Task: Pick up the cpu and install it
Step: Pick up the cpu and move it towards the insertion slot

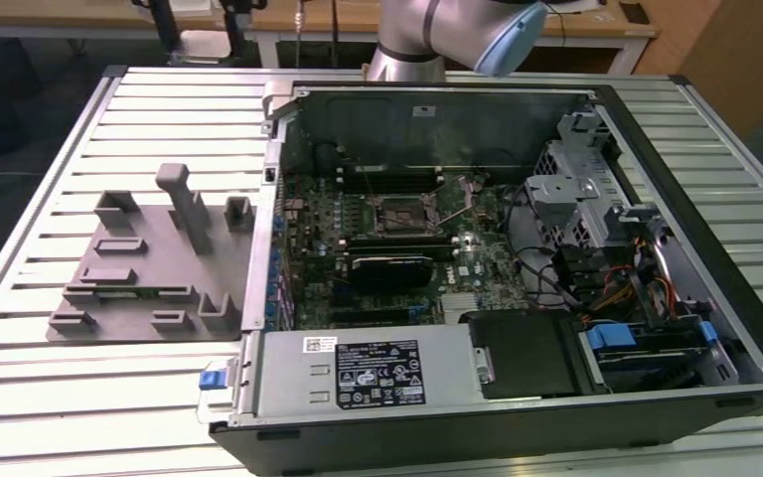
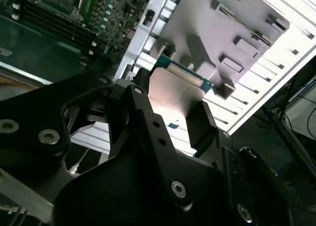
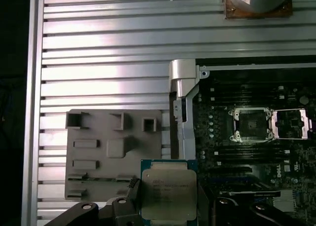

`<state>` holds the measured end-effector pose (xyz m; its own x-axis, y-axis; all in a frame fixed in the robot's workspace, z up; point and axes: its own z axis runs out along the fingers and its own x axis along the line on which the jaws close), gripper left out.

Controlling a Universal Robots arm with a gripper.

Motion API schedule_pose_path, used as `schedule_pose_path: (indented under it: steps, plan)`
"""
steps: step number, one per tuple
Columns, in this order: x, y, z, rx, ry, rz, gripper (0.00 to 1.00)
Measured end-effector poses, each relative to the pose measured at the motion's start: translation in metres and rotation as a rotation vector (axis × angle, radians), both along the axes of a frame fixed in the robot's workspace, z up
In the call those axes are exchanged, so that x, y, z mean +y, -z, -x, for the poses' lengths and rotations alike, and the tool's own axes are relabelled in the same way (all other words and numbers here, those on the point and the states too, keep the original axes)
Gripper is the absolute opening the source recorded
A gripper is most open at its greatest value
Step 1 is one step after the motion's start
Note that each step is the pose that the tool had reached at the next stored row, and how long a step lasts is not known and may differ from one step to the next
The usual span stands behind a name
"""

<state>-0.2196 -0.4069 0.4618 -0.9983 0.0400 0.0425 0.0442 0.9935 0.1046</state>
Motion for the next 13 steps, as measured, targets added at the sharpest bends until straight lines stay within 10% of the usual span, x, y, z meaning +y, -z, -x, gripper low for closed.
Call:
schedule_pose_path:
  steps: [13]
  plan:
    - [0.0000,0.0145,-0.045,0.0103,0.000,0.0000,0.54]
